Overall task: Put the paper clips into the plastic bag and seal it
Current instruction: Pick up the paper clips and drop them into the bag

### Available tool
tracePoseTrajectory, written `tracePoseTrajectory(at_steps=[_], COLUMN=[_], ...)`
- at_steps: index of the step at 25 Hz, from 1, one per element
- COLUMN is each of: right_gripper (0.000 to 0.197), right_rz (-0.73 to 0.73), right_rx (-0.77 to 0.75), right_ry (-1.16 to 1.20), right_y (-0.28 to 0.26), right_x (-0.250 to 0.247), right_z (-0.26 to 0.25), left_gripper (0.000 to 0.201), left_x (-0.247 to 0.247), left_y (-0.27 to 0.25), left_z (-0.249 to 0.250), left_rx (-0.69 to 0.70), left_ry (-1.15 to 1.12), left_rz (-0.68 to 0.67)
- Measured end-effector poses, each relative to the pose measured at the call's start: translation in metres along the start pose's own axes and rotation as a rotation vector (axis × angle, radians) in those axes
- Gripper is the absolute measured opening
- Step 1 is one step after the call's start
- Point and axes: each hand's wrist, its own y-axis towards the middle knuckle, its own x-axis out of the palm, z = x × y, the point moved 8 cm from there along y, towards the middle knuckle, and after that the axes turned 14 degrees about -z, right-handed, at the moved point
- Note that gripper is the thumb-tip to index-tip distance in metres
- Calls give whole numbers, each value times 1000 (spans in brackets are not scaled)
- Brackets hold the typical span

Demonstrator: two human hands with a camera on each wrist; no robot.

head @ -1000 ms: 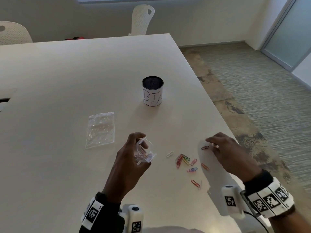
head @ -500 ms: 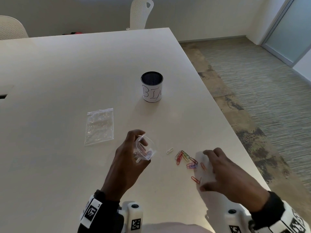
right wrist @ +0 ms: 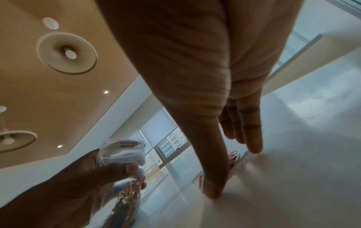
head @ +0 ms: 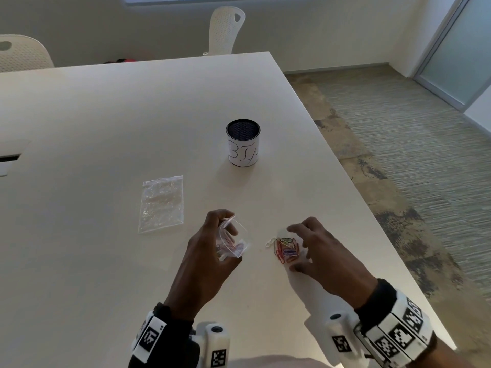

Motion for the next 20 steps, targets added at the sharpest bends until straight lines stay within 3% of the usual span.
tracePoseTrajectory(at_steps=[3, 8, 10, 16, 20], right_gripper=[75, 24, 14, 14, 8], right_rz=[-26, 75, 92, 99, 102], right_rx=[-26, -126, -145, -147, -128], right_ry=[-180, -154, -158, -222, -139], right_y=[5, 9, 9, 15, 21], right_x=[2, 6, 7, 1, -10], right_z=[-6, -18, -22, -27, -19], left_gripper=[54, 54, 53, 52, 55], left_x=[-1, 0, 0, -2, -4], left_y=[-1, -1, 0, -2, -3], left_z=[-1, -1, -1, 1, 0], left_rx=[-2, -9, -9, -4, -7], left_ry=[-2, -16, -14, -4, -13], left_rz=[-1, -5, -3, 2, 0])
